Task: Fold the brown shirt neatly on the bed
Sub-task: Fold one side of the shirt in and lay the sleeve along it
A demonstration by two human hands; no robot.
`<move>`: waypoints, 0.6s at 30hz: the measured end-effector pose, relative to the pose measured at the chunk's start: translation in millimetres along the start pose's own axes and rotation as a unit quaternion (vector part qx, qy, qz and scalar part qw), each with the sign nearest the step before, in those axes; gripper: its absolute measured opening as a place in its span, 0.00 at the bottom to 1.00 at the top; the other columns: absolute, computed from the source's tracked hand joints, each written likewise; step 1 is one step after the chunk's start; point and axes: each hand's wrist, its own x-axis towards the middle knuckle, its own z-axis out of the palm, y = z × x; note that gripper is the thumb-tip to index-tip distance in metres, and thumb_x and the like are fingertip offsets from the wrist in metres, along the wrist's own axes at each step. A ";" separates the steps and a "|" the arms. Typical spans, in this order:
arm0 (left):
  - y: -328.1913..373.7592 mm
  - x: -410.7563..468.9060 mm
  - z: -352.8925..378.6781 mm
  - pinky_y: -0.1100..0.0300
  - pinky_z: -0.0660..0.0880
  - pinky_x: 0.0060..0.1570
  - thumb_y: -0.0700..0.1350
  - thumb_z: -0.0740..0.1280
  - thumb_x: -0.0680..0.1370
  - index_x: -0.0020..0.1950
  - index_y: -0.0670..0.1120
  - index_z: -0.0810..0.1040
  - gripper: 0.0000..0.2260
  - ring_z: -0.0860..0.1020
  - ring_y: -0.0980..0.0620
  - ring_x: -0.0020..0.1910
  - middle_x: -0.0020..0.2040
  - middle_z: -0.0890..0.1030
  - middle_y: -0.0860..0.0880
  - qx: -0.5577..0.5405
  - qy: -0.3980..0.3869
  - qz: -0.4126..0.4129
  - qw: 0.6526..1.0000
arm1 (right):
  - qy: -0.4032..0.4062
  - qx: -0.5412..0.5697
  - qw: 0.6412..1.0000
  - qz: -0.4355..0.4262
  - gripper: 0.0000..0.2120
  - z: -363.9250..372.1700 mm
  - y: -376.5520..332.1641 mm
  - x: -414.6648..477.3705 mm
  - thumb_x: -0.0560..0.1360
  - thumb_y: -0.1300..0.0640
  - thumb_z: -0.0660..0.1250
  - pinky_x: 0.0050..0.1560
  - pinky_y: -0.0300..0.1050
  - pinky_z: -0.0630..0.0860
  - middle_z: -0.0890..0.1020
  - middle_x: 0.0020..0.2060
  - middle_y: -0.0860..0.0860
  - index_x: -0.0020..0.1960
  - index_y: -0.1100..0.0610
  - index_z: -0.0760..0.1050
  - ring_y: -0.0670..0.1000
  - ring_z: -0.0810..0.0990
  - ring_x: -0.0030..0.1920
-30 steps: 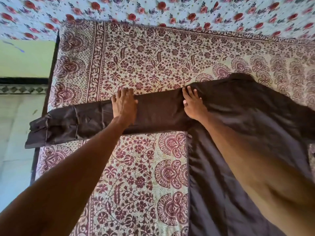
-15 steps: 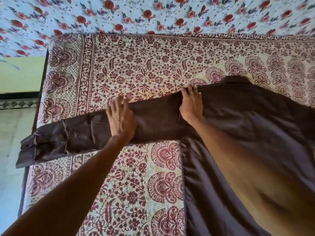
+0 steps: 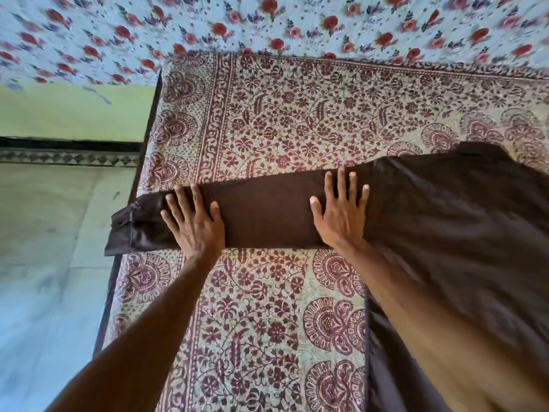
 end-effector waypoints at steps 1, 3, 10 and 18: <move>6.4 -4.2 -1.9 0.41 0.43 0.75 0.58 0.48 0.82 0.79 0.52 0.50 0.27 0.47 0.45 0.78 0.80 0.50 0.46 0.001 -0.002 0.054 0.999 | -0.011 0.009 0.999 -0.046 0.32 4.2 -25.4 -7.9 0.79 0.38 0.47 0.74 0.68 0.46 0.53 0.79 0.56 0.79 0.52 0.53 0.61 0.49 0.78; 10.6 -22.7 2.8 0.43 0.45 0.76 0.57 0.48 0.82 0.79 0.54 0.50 0.25 0.47 0.47 0.79 0.80 0.50 0.49 0.023 -0.022 0.199 0.980 | -0.022 0.027 0.995 -0.092 0.31 12.2 -71.1 -21.0 0.80 0.38 0.47 0.74 0.70 0.45 0.52 0.79 0.55 0.79 0.49 0.52 0.62 0.48 0.78; -96.8 -1.1 -21.8 0.44 0.48 0.76 0.56 0.48 0.83 0.79 0.54 0.50 0.24 0.48 0.47 0.78 0.80 0.49 0.50 0.014 -0.005 0.017 1.000 | -0.021 0.017 0.985 -0.173 0.30 23.8 -108.7 -46.0 0.81 0.38 0.46 0.75 0.67 0.45 0.49 0.80 0.53 0.79 0.47 0.50 0.60 0.46 0.79; -33.4 -43.2 -35.7 0.44 0.45 0.76 0.44 0.56 0.81 0.78 0.49 0.53 0.26 0.48 0.44 0.78 0.79 0.51 0.46 0.002 -0.003 0.076 0.997 | -0.028 0.141 0.980 -0.138 0.25 -0.7 -65.8 -76.9 0.83 0.46 0.51 0.76 0.58 0.56 0.64 0.76 0.55 0.75 0.57 0.64 0.56 0.59 0.77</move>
